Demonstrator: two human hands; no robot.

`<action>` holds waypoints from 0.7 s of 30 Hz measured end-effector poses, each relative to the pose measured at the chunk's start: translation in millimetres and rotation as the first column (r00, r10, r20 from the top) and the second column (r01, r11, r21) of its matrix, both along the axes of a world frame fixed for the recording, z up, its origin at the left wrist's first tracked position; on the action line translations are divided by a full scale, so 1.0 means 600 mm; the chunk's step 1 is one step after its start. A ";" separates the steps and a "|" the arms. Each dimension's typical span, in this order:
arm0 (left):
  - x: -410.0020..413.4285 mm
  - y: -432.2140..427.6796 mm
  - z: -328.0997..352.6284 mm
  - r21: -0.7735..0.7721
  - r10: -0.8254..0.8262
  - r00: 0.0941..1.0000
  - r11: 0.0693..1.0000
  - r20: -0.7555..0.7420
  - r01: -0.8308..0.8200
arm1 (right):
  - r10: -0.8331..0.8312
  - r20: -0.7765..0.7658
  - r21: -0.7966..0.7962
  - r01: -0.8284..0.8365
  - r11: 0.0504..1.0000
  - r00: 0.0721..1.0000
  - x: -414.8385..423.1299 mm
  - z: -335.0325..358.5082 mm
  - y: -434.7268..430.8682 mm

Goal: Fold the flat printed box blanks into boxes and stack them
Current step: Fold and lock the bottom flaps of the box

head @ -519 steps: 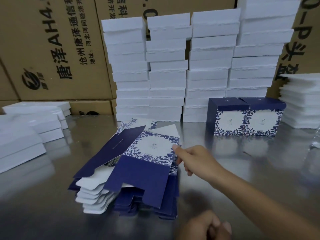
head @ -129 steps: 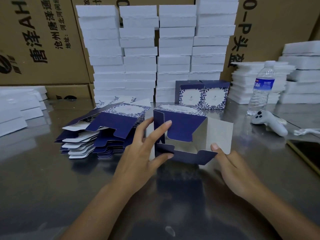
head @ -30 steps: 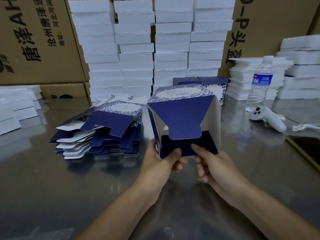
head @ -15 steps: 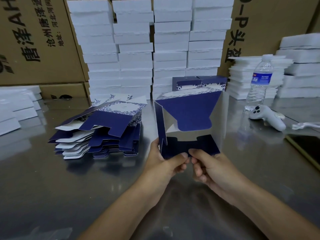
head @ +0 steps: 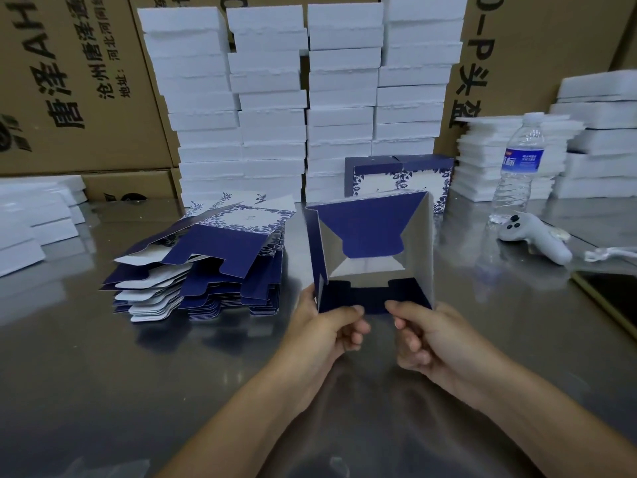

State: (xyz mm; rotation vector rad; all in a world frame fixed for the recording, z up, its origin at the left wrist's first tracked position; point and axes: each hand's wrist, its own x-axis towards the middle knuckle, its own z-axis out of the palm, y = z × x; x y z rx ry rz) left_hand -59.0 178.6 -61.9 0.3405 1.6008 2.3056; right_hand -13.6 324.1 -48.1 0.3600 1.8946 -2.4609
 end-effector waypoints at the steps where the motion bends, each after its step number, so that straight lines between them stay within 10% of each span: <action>1: -0.003 -0.001 -0.001 -0.024 -0.002 1.000 1.000 -0.006 0.002 | -0.014 0.001 -0.010 0.014 1.000 1.000 -0.001 0.001 0.002; 21: -0.024 -0.004 -0.009 -0.127 0.017 0.999 0.992 -0.035 -0.021 | -0.035 0.101 -0.056 0.040 0.998 0.994 -0.003 0.003 0.011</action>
